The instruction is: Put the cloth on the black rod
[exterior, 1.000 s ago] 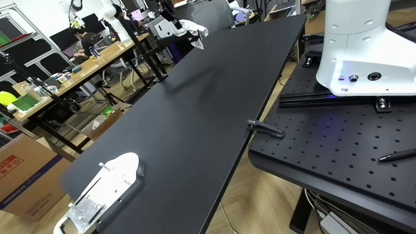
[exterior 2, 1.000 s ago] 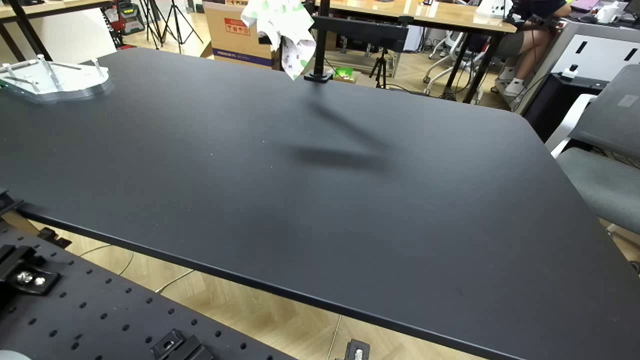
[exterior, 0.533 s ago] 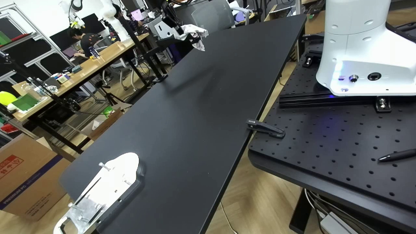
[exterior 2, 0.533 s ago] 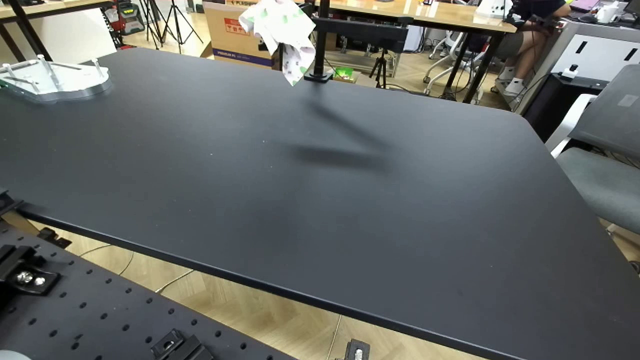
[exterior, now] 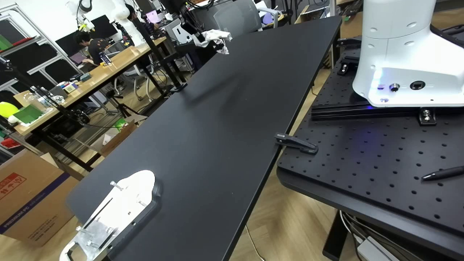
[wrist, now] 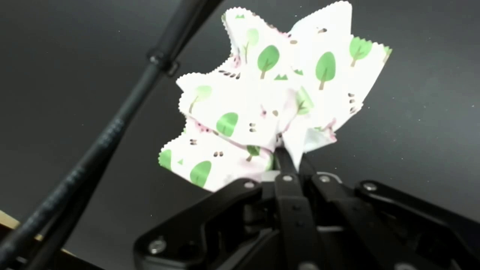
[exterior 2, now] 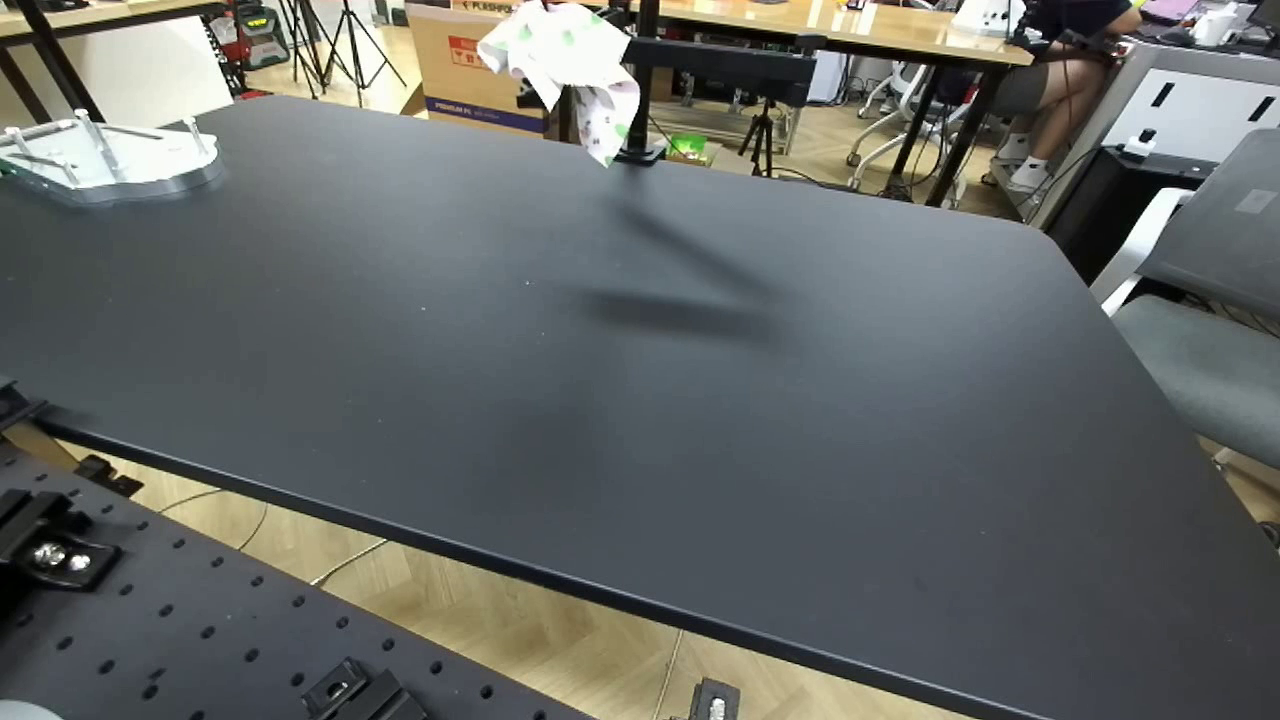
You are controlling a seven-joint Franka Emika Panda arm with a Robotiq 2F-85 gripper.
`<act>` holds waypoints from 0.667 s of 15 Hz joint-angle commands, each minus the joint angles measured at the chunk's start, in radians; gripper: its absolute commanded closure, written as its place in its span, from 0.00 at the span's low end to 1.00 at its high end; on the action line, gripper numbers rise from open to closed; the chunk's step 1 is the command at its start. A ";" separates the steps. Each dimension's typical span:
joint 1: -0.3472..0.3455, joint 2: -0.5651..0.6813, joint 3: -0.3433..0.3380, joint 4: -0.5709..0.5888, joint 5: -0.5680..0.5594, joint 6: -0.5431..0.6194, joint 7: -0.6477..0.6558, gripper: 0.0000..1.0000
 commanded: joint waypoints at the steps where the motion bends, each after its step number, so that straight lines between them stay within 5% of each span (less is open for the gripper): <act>1: 0.007 0.045 0.001 0.028 -0.035 0.009 0.029 0.99; 10: 0.016 0.053 0.008 0.021 -0.046 0.005 0.026 0.99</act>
